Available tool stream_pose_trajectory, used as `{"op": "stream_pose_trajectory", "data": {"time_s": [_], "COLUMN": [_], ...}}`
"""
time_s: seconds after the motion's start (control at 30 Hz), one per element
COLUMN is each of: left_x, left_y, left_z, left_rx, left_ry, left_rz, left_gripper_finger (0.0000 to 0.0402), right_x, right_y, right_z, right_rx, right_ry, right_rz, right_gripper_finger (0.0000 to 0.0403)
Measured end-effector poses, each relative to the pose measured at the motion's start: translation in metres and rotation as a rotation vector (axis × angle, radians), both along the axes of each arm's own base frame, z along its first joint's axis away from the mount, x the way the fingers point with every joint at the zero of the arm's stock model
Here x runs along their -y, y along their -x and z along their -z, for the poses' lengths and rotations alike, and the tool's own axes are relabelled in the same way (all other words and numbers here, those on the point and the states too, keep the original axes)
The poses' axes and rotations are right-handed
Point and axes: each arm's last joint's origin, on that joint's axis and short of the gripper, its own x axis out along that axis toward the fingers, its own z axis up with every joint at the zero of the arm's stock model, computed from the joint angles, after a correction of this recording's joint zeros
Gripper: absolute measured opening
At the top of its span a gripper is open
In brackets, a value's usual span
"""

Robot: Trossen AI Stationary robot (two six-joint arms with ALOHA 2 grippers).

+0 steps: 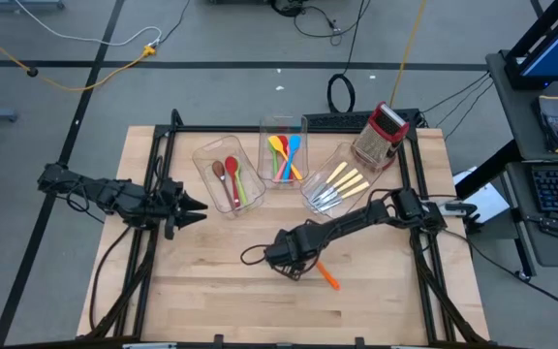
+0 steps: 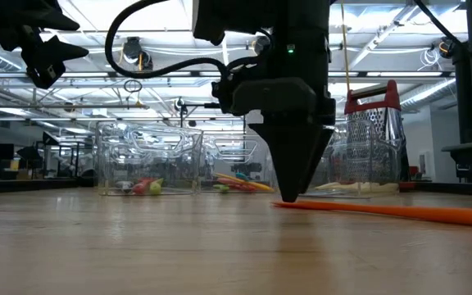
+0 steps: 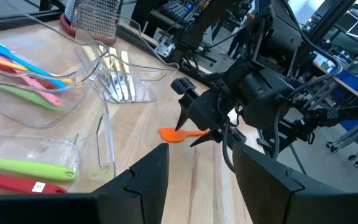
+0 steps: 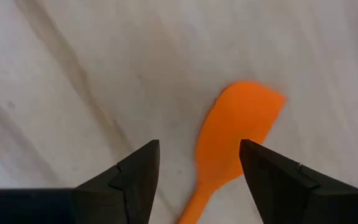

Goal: Pick & Place Kitchen Items
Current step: Put the orange spatula into the middle transparent bin

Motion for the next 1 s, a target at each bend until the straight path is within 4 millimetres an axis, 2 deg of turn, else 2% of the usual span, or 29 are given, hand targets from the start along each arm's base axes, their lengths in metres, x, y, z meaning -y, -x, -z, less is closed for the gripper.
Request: {"op": "stream_pose_trajectory", "data": {"time_s": [0.23,0.6,1.0], "left_x": [0.000,0.000,0.000], "left_y": [0.000,0.000,0.000], "left_z": [0.000,0.000,0.000], "left_rx": [0.000,0.000,-0.001], "left_ry": [0.000,-0.007,-0.010], "left_rz": [0.000,0.001,0.002], "left_gripper_finger": [0.0180,0.0180,0.0179], "right_x": [0.009,0.036,0.033], "right_y": [-0.002,0.000,-0.006], "right_z": [0.000,0.000,0.006], "right_rx": [-0.030,-0.115,-0.023], "right_ry": [-0.118,-0.153,-0.174], "right_rz": [0.035,0.129,0.140], "right_gripper_finger": [0.0215,0.0215,0.0215]}}
